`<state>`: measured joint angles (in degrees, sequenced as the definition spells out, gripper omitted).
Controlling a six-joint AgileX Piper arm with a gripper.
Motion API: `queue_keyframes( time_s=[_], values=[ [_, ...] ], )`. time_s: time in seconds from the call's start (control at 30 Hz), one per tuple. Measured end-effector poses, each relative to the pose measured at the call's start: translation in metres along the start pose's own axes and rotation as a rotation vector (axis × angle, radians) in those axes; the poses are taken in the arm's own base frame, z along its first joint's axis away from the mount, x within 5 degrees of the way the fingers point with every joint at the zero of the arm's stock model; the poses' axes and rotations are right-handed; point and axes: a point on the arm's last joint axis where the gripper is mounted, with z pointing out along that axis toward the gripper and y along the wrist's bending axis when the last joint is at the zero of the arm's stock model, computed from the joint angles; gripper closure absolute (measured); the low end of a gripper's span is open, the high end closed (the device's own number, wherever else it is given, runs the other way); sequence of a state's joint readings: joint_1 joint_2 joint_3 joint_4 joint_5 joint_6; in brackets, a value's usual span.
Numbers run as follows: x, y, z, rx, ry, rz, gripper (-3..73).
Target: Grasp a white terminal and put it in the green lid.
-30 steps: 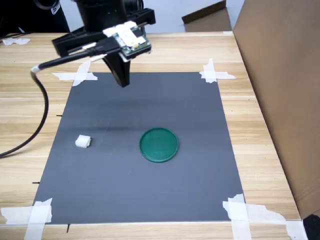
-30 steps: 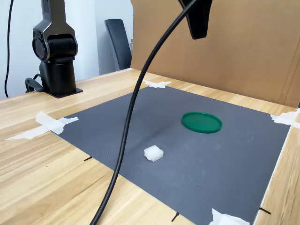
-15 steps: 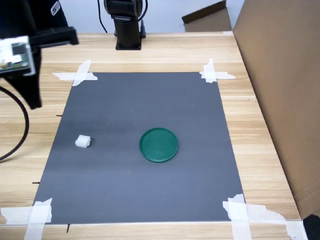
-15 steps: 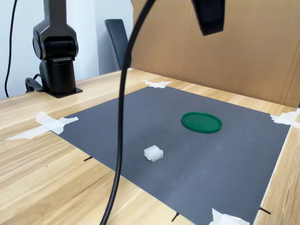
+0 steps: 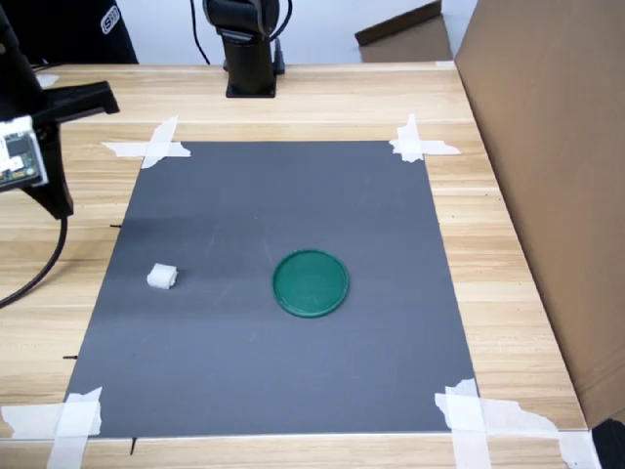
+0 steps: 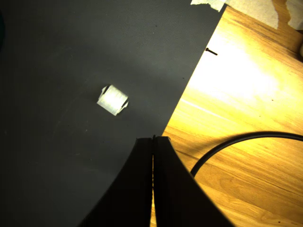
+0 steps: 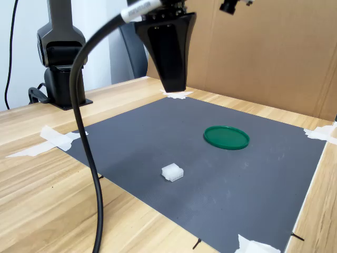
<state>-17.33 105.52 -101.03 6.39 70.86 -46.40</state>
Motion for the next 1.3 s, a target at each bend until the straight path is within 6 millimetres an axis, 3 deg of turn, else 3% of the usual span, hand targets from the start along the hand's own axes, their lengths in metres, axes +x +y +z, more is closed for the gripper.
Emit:
queue_keyframes(
  time_s=[0.27, 0.43, 0.47, 0.67, 1.0, 1.17, 1.3],
  values=[
    [-0.004, 0.009, 0.006, -0.016, 0.013, -0.020, 72.2],
    [-0.022, 0.043, 0.010, -0.050, 0.013, -0.112, 72.2],
    [-0.022, 0.067, 0.013, -0.086, 0.031, -0.155, 72.2],
    [0.003, 0.096, 0.006, -0.096, 0.039, -0.208, 72.2],
    [0.050, 0.126, 0.004, -0.146, 0.104, -0.231, 72.2],
    [0.058, 0.136, 0.004, -0.168, 0.073, -0.232, 72.2],
    [0.051, 0.145, 0.001, -0.183, 0.025, -0.220, 72.2]
  ],
)
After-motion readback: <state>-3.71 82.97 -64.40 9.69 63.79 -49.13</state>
